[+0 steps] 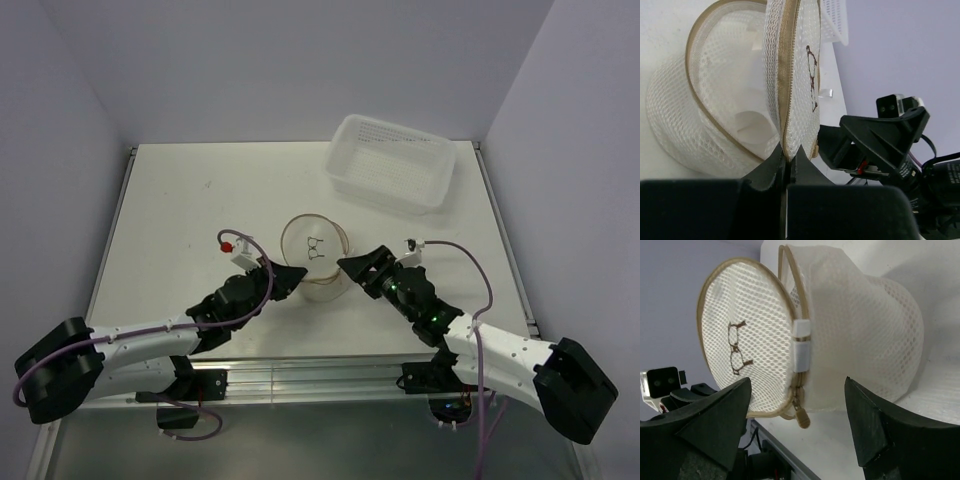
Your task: Place the bra in the laundry bag and zip it closed
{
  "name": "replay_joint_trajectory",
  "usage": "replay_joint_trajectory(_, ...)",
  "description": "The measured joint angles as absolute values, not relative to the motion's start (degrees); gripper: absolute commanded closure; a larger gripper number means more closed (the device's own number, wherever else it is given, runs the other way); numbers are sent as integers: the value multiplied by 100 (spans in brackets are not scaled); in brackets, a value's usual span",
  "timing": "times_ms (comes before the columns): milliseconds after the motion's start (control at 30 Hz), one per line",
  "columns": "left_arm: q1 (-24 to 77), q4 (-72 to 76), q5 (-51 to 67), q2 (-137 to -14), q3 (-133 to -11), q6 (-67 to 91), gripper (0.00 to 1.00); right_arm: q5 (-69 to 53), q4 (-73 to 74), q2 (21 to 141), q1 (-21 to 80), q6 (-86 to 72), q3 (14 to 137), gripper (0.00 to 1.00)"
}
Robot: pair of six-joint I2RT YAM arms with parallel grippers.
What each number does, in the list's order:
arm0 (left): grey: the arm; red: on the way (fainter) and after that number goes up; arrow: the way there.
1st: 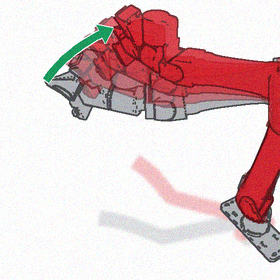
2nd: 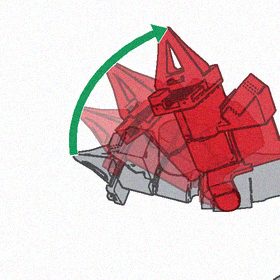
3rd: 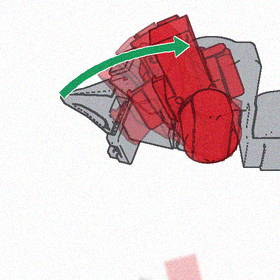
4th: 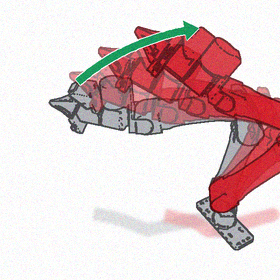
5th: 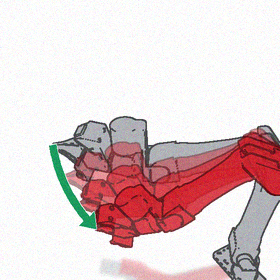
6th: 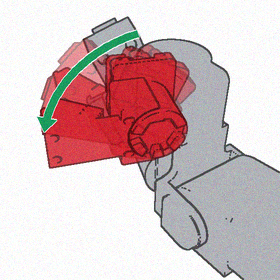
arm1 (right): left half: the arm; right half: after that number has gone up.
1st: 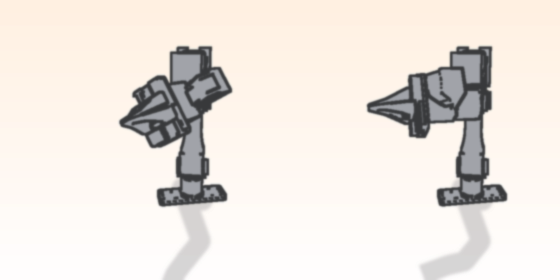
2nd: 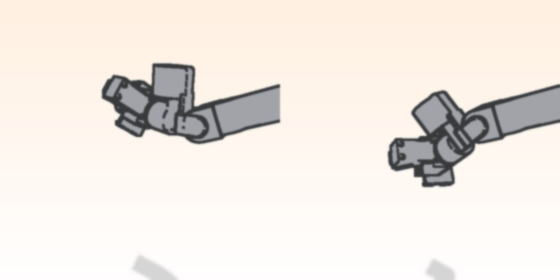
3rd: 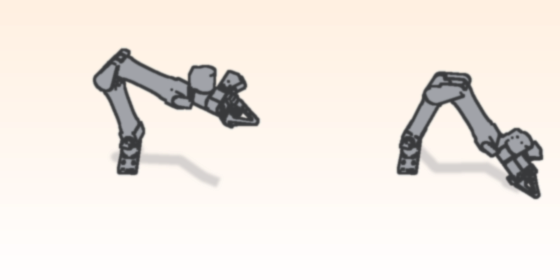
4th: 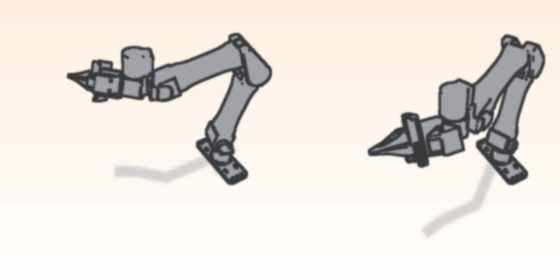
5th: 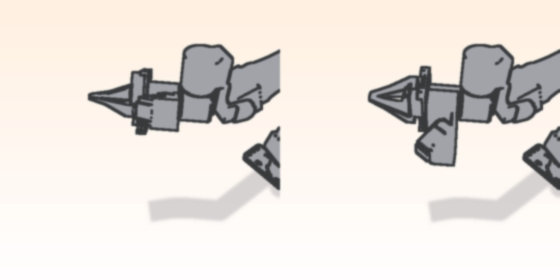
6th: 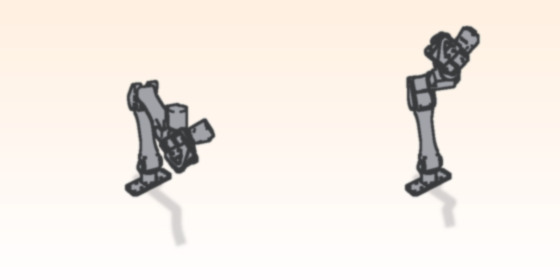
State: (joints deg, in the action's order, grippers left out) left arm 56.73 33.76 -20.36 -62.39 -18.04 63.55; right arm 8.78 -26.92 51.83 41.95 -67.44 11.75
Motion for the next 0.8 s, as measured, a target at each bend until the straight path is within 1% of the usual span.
replay_joint_trajectory(100,5540,3527,-1863,-6195,-1802,6235,100,777,-2707,5074,4202,-6735,1007,19)
replay_joint_trajectory(133,5492,3594,-1774,-6195,-1802,6206,100,725,-2724,5076,4204,-6716,945,21)
replay_joint_trajectory(333,5282,3946,-1273,-6219,-1802,6086,100,482,-3004,5242,4125,-6473,886,30)
replay_joint_trajectory(533,5166,4150,-915,-6300,-1789,6093,100,-58,-3555,5380,3754,-6206,888,27)
replay_joint_trajectory(667,5164,4250,-768,-6324,-1752,6099,100,-298,-3804,5400,3621,-6042,888,27)
replay_joint_trajectory(767,5146,4313,-670,-6340,-1726,6114,100,-563,-4152,5634,3273,-6016,891,30)
replay_joint_trajectory(800,5135,4333,-639,-6353,-1726,6117,100,-633,-4252,5739,3175,-6018,891,34)
